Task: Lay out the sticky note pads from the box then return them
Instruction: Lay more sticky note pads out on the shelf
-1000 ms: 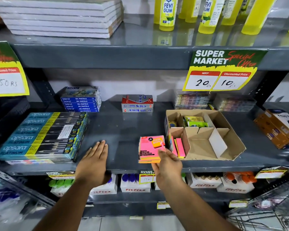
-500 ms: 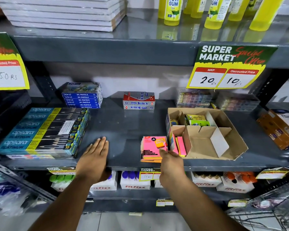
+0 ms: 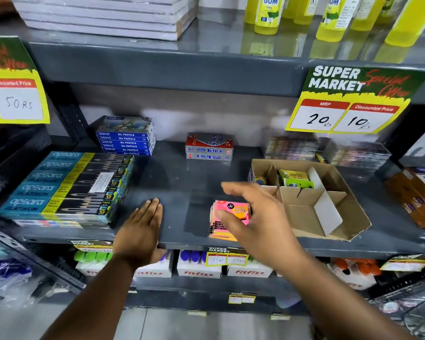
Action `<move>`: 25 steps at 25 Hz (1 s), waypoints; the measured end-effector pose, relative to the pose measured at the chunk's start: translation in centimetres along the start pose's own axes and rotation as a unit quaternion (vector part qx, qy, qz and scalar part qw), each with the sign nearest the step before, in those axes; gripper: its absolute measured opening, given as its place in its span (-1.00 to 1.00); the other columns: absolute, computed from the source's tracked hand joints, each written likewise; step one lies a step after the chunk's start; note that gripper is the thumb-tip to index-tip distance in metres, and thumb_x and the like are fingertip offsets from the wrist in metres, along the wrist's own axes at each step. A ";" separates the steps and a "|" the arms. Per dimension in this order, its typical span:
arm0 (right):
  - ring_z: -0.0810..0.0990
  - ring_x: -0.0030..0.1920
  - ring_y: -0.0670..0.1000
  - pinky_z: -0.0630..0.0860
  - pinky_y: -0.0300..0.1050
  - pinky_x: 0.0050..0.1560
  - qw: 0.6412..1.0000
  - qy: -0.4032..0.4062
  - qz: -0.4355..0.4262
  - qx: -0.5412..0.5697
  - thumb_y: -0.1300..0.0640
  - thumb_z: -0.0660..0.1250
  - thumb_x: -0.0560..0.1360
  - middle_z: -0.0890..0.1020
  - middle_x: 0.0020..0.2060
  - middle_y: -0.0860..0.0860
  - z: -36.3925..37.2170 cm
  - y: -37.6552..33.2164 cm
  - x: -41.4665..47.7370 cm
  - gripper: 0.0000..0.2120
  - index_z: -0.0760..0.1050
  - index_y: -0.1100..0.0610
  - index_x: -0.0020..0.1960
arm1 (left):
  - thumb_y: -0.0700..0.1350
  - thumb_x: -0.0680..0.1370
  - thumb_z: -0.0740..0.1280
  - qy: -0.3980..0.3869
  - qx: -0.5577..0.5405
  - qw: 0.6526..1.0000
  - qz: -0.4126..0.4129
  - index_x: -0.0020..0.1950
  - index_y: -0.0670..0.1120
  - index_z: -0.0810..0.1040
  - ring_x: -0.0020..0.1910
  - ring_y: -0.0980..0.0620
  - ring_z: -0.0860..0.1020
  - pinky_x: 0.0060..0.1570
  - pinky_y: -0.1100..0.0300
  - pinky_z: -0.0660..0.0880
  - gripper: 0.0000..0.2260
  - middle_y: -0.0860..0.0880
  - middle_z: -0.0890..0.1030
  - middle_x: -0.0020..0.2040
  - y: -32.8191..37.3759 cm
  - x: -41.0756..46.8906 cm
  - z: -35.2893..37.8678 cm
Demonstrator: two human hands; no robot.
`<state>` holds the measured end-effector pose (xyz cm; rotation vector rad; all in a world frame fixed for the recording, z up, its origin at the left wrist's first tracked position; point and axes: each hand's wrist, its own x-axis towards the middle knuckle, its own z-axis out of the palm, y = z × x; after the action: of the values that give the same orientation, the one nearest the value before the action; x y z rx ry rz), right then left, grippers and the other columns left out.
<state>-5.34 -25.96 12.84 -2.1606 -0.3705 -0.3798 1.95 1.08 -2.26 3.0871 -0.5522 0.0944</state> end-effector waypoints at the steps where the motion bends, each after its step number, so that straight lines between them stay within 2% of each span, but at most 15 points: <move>1: 0.43 0.21 -0.23 0.28 -0.40 0.19 0.995 -0.063 0.009 -0.079 -0.03 0.44 0.40 0.54 0.24 -0.10 -0.3 0.8 1.9 -0.48 0.42 -0.07 0.34 | 0.23 0.21 0.40 -0.010 0.002 1.000 -0.014 0.51 -0.20 0.03 0.51 -0.13 0.08 0.46 -0.03 0.11 0.03 -0.16 0.05 0.54 0.0 0.1 0.0; 3: 0.39 0.32 -0.04 0.30 -0.18 0.28 0.955 -0.182 0.036 -0.230 -0.07 0.49 0.35 0.45 0.37 -0.01 -0.2 2.8 4.4 -0.25 0.26 0.00 0.46 | 0.26 0.24 0.32 -0.020 0.003 0.999 -0.036 0.52 -0.13 -0.08 0.53 -0.04 -0.03 0.48 0.05 -0.01 0.02 -0.08 -0.07 0.55 0.1 0.3 0.0; 5: 0.43 0.30 0.12 0.38 -0.03 0.22 0.900 -0.269 0.038 -0.342 -0.16 0.54 0.27 0.46 0.36 0.06 0.5 4.6 5.2 -0.06 0.16 0.06 0.49 | 0.23 0.22 0.36 -0.014 0.005 0.999 -0.041 0.52 -0.14 -0.03 0.52 -0.05 0.02 0.48 0.05 0.01 0.03 -0.11 0.01 0.56 0.3 0.3 -0.1; 6: 0.47 0.25 0.16 0.42 0.00 0.17 0.879 -0.296 0.035 -0.372 -0.18 0.55 0.24 0.50 0.32 0.09 0.9 5.3 5.3 -0.01 0.14 0.08 0.49 | 0.21 0.20 0.39 -0.007 0.004 0.999 -0.038 0.52 -0.16 0.03 0.51 -0.07 0.07 0.47 0.04 0.03 0.02 -0.13 0.08 0.55 0.3 0.2 -0.2; 8: 0.52 0.19 0.18 0.48 0.05 0.10 0.863 -0.313 0.029 -0.396 -0.18 0.57 0.22 0.55 0.24 0.10 1.4 6.3 5.3 0.01 0.13 0.09 0.48 | 0.17 0.18 0.45 0.004 0.002 0.999 -0.032 0.49 -0.19 0.12 0.49 -0.11 0.15 0.45 0.03 0.07 0.01 -0.17 0.17 0.52 0.4 0.1 -0.4; 10: 0.51 0.20 0.17 0.49 0.06 0.11 0.860 -0.307 0.020 -0.407 -0.16 0.56 0.23 0.55 0.26 0.09 1.6 7.0 5.5 0.00 0.12 0.08 0.49 | 0.15 0.18 0.46 0.011 0.003 0.999 -0.030 0.48 -0.21 0.14 0.48 -0.12 0.18 0.45 0.01 0.09 0.00 -0.18 0.19 0.51 0.5 0.1 -0.5; 14: 0.42 0.28 0.14 0.36 0.00 0.23 0.862 -0.325 0.006 -0.388 -0.14 0.54 0.25 0.44 0.34 0.09 1.8 7.5 5.8 -0.01 0.11 0.09 0.50 | 0.14 0.20 0.48 0.005 0.002 1.000 -0.028 0.49 -0.21 0.14 0.49 -0.12 0.16 0.45 0.00 0.10 -0.01 -0.17 0.17 0.52 0.6 0.1 -0.7; 18: 0.42 0.25 0.13 0.37 0.01 0.22 0.868 -0.329 0.010 -0.371 -0.13 0.54 0.22 0.47 0.29 0.09 1.7 7.0 6.5 -0.04 0.16 0.07 0.47 | 0.16 0.20 0.49 0.003 -0.004 0.999 -0.033 0.50 -0.18 0.10 0.50 -0.11 0.13 0.46 0.01 0.08 0.02 -0.15 0.14 0.53 0.5 0.1 -0.6; 22: 0.48 0.19 0.16 0.45 0.05 0.17 0.902 -0.279 -0.019 -0.329 -0.15 0.54 0.17 0.53 0.22 0.11 3.9 5.0 8.3 -0.10 0.25 0.06 0.39 | 0.25 0.26 0.34 -0.009 -0.006 0.999 -0.031 0.53 -0.12 -0.04 0.52 -0.03 -0.01 0.48 0.06 -0.02 0.00 -0.08 0.00 0.56 0.2 0.2 -0.2; 25: 0.52 0.14 0.18 0.47 0.03 0.14 0.910 -0.269 -0.030 -0.313 -0.11 0.55 0.17 0.56 0.16 0.13 7.2 4.0 8.9 -0.12 0.27 0.09 0.38 | 0.24 0.24 0.30 -0.008 -0.006 0.999 -0.034 0.52 -0.12 -0.01 0.52 -0.03 0.00 0.47 0.05 0.00 -0.02 -0.08 0.02 0.56 0.1 0.2 -0.1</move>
<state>5.30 -21.24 9.46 -2.8859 -0.6960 0.1029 2.09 0.92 -2.15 3.0935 -0.4456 0.0669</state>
